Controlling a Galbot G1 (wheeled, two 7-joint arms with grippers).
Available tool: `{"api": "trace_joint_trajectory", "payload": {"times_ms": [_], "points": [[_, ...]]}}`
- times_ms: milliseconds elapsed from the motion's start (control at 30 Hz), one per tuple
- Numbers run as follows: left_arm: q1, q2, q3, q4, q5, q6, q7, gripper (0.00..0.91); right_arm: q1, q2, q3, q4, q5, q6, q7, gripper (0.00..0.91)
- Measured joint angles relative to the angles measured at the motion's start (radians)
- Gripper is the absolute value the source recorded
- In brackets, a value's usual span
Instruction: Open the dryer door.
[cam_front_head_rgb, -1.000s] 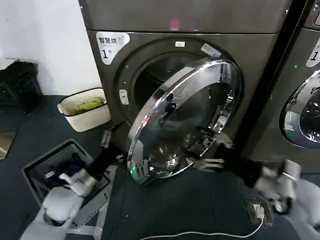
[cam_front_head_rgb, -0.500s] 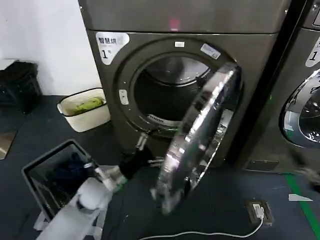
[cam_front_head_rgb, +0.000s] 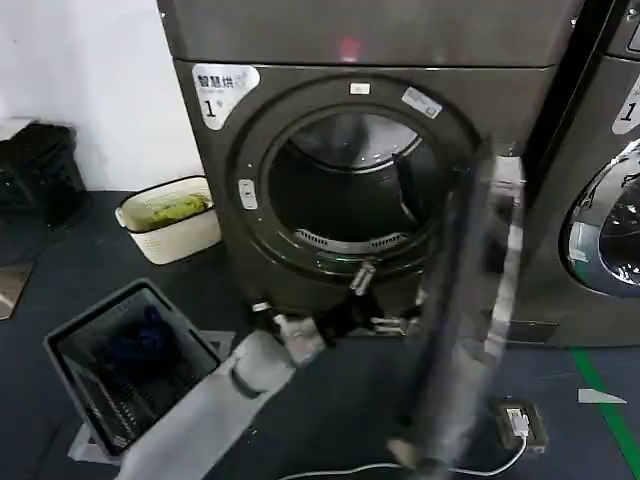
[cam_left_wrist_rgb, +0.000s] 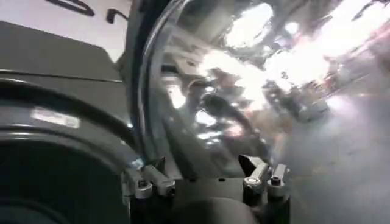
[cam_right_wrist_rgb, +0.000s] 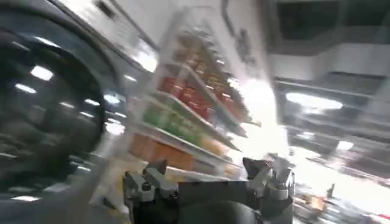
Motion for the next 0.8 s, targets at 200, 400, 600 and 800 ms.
{"api": "trace_joint_trajectory", "payload": {"times_ms": [200, 400, 600, 800], "points": [[-0.082, -0.113, 0.096, 0.101, 0.008, 0.002, -0.005, 0.907, -0.001, -0.001, 0.095, -0.061, 0.0, -0.033, 0.037, 0.907], [-0.152, -0.236, 0.15, 0.223, 0.021, 0.003, -0.012, 0.907, -0.014, 0.005, 0.184, -0.107, 0.008, -0.006, 0.077, 0.907], [-0.204, -0.341, 0.179, 0.327, 0.019, 0.0, -0.012, 0.907, -0.007, 0.005, 0.238, -0.104, 0.024, -0.025, 0.084, 0.907], [-0.238, -0.375, 0.186, 0.412, 0.017, -0.004, -0.009, 0.907, -0.005, 0.005, 0.264, -0.119, 0.018, -0.031, 0.099, 0.907]]}}
